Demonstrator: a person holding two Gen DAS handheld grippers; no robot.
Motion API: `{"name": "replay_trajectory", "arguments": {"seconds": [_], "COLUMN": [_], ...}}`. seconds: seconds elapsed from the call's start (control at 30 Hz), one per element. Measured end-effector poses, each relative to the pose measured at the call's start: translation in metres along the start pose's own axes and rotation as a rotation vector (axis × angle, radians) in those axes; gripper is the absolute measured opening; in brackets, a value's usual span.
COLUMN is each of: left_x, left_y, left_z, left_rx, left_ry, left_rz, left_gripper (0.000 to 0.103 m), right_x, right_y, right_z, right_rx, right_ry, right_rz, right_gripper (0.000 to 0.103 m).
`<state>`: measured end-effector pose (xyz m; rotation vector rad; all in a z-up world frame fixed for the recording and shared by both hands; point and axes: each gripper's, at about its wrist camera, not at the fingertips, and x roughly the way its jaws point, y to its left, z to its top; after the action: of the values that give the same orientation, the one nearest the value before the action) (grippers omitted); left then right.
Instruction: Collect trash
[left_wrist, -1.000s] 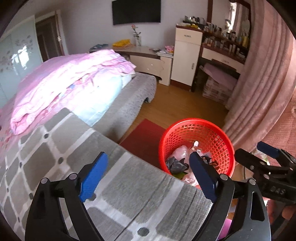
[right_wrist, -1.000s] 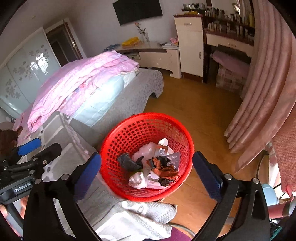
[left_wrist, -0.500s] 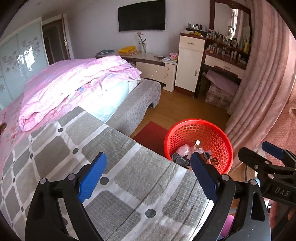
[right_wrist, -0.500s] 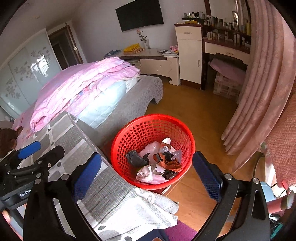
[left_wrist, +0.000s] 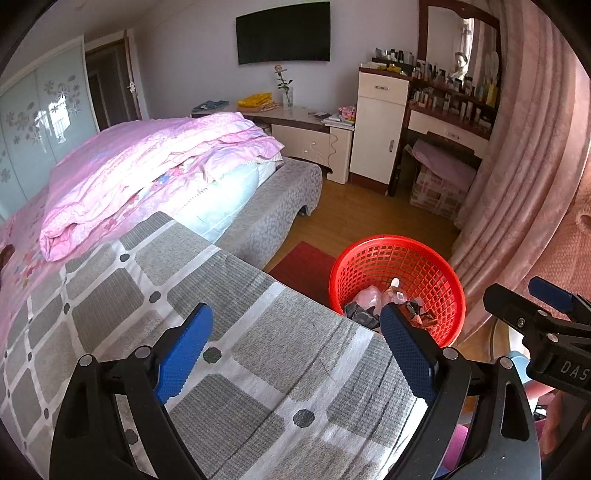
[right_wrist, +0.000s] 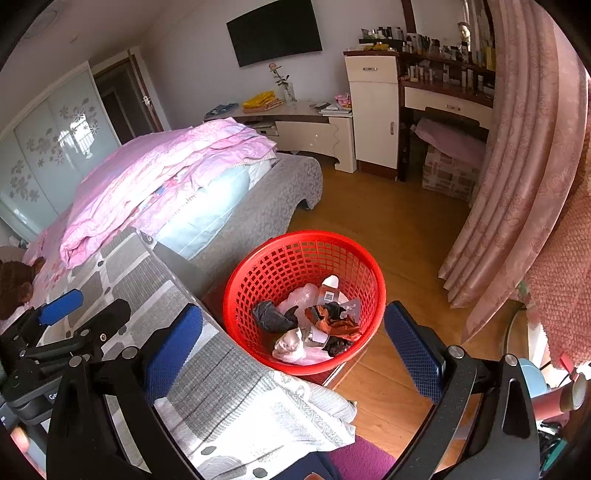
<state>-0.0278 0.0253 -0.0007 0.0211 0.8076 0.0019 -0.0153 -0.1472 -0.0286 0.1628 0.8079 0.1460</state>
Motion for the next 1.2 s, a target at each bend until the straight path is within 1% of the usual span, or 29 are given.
{"name": "replay_trajectory", "arguments": {"seconds": [0.43,1.2], "left_x": [-0.0004,-0.0015], "left_y": [0.0018,0.0047], "left_z": [-0.0007,-0.0017], "left_rx": [-0.002,-0.004], "left_ry": [0.002,0.005], "left_rz": [-0.002,0.000], "left_gripper": [0.088,0.088], "right_x": [0.0027,0.0034], "right_y": [0.0042,0.0051], "right_z": [-0.0023,-0.0006], "right_rx": [-0.005,-0.005], "right_ry": [0.018,0.018], "right_rz": [0.000,-0.001], "right_gripper": [0.096,0.096]}}
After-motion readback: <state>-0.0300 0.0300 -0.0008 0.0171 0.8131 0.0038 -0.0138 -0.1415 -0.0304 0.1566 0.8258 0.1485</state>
